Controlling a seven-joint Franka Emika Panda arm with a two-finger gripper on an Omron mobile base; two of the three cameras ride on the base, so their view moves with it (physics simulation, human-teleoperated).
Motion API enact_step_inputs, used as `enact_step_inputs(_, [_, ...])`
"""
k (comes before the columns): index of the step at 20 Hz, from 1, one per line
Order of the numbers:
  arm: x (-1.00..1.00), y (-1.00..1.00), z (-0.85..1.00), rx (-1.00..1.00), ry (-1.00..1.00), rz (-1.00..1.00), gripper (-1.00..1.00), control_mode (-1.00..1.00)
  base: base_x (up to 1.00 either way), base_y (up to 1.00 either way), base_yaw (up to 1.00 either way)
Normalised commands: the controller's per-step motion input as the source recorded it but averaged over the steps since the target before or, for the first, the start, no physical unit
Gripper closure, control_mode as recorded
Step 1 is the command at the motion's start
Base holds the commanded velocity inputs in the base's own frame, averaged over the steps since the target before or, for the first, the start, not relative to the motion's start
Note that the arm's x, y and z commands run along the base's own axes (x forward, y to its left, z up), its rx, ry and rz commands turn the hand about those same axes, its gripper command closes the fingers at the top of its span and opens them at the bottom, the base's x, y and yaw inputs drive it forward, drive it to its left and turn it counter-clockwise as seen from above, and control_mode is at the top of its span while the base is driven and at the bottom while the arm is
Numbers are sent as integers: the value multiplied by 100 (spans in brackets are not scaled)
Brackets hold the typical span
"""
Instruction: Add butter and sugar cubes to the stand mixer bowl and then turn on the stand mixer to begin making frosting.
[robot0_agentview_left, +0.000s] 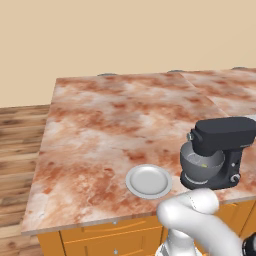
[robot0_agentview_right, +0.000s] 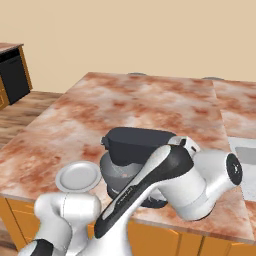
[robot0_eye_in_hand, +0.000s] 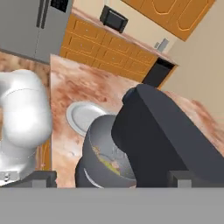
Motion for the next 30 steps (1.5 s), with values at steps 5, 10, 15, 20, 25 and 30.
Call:
enact_step_inputs(5, [-20,24,-41,11,-28,-1,-100,-100,0,0,0])
enact_step_inputs(10, [-1,21,-40,13,-17,0,-100,-100,0,0,0])
enact_step_inputs(15, [-4,10,-45,15,-10,-1,-100,-100,0,0,0])
enact_step_inputs(20, [-12,0,-43,6,-13,-6,-100,-100,0,0,0])
enact_step_inputs(25, [-5,0,-42,0,-4,-13,-100,-100,0,0,0])
enact_step_inputs(30, [4,-5,-33,1,2,-15,-100,-100,0,0,0])
